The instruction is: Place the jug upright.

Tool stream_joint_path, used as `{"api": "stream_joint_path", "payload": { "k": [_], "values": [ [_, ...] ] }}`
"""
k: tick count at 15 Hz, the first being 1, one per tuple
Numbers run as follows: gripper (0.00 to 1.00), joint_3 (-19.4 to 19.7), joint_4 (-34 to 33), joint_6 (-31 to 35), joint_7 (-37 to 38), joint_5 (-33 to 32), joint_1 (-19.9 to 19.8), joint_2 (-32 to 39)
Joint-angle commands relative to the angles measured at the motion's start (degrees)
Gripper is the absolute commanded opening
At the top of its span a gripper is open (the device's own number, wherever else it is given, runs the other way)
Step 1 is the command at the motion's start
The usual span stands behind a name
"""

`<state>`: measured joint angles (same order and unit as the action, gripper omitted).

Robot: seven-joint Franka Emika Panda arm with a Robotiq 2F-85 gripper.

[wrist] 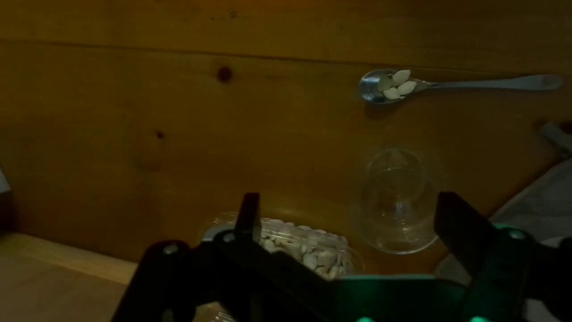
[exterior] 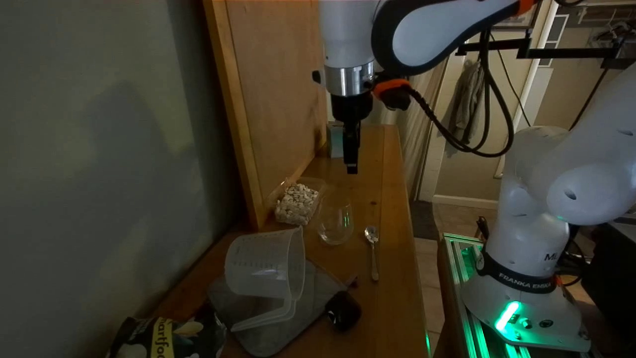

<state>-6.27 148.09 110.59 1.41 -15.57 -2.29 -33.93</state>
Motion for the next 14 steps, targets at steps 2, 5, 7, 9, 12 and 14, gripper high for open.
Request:
{"api": "stream_joint_path", "payload": {
  "k": [2, 5, 7, 9, 12, 14],
  "values": [
    [1.00, -0.85, -5.84, 1.95, -6.21, -3.99, 4.57, 9.36],
    [1.00, -0.39, -7.22, 7.15, -11.69, -4.48, 7.20, 12.81],
    [1.00, 0.62, -6.90, 12.48, -16.24, -2.15, 9.00, 14.06],
    [1.00, 1.74, -5.93, 17.12, -21.21, 0.84, 10.76, 14.73],
    [1.00, 4.77, -4.57, 19.52, -31.61, 8.15, 13.30, 14.93],
    [1.00, 6.86, -3.78, 17.78, -39.23, 13.72, 14.78, 14.10]
  ]
}}
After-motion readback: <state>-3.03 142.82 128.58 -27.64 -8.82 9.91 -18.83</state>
